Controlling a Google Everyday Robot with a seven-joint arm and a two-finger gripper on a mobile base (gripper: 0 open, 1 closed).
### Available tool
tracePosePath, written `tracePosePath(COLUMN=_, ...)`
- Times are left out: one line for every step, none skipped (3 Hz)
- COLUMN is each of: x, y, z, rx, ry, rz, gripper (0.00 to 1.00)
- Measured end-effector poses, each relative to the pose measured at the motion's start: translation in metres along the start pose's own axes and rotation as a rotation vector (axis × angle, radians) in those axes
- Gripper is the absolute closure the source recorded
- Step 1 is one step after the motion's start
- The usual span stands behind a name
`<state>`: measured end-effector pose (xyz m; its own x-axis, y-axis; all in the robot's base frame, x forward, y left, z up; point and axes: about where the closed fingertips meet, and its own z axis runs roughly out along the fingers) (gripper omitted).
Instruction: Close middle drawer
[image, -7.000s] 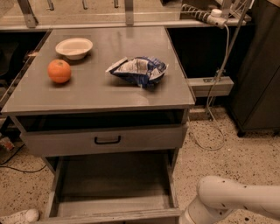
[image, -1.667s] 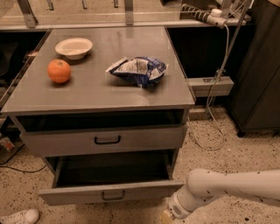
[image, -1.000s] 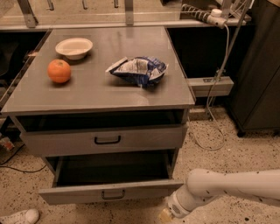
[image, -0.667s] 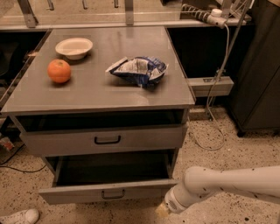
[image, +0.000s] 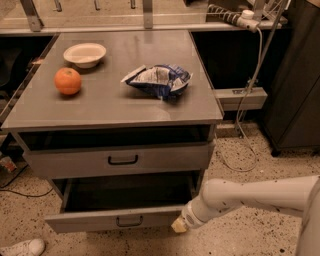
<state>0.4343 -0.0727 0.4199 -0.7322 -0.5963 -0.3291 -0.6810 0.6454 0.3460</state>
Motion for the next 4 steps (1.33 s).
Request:
tracePosePath(x=-0.0161, y=-0.0066, z=0.0005, rx=0.009, ry=-0.013, rz=-0.008, gripper=1.00)
tracePosePath(x=-0.0163, y=-0.0066, z=0.0005, rx=0.009, ry=-0.013, rz=-0.008, gripper=0.81)
tracePosePath(x=-0.0163, y=-0.0066, z=0.0006, rx=0.009, ry=-0.013, rz=-0.008, gripper=0.58)
tracePosePath(x=-0.0163, y=-0.0066, z=0.0006, rx=0.009, ry=-0.013, rz=-0.008, gripper=0.34)
